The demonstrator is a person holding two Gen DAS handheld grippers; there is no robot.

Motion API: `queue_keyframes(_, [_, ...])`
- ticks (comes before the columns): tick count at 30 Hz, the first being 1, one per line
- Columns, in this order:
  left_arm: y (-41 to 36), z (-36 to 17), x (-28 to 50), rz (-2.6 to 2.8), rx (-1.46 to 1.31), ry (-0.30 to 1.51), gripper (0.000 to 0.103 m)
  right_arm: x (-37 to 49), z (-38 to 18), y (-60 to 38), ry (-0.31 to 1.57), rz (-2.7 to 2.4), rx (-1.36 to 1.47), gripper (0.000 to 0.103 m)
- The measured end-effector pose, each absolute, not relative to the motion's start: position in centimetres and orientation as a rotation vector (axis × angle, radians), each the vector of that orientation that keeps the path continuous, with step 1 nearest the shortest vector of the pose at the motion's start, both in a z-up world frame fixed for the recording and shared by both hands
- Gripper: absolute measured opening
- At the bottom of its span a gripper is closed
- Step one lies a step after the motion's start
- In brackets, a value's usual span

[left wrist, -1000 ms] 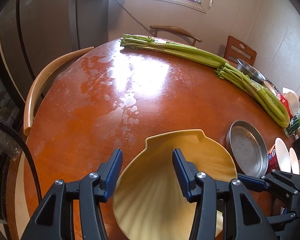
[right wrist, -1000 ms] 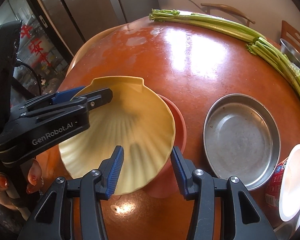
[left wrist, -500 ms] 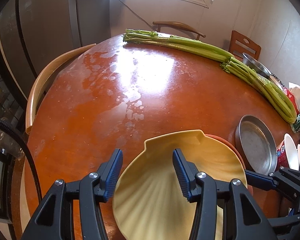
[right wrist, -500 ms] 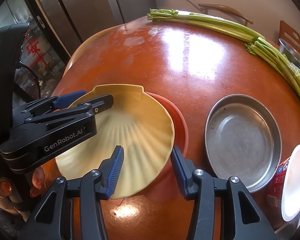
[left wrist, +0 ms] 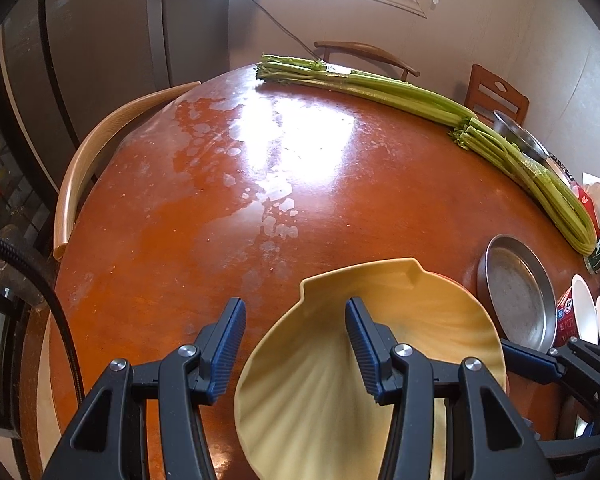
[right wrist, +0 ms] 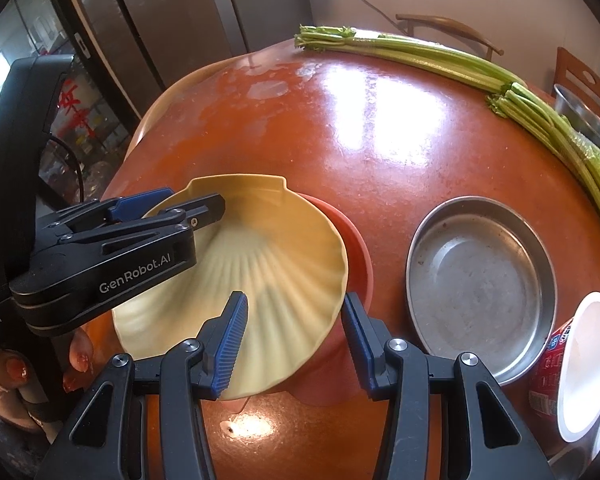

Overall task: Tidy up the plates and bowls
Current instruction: 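Lower the yellow plate onto the pink bowl and open the left tool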

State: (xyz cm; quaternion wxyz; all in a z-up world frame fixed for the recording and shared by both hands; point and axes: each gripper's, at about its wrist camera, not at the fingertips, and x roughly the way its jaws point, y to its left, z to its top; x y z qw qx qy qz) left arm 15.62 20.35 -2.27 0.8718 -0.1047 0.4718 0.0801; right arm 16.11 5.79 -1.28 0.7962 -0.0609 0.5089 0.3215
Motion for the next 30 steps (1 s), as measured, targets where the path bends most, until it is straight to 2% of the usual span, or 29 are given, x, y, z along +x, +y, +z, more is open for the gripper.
queue_keyframes(26, [20.2,-0.8,13.7,0.199,-0.224,0.964,0.052,15.8,-1.3,6.1,1.094,0.714,-0.130,0.054])
queue_keyframes(30, [20.3,-1.0,13.7,0.198,-0.222,0.969,0.052,15.7,-0.5,5.9,1.030,0.678,-0.143,0.055])
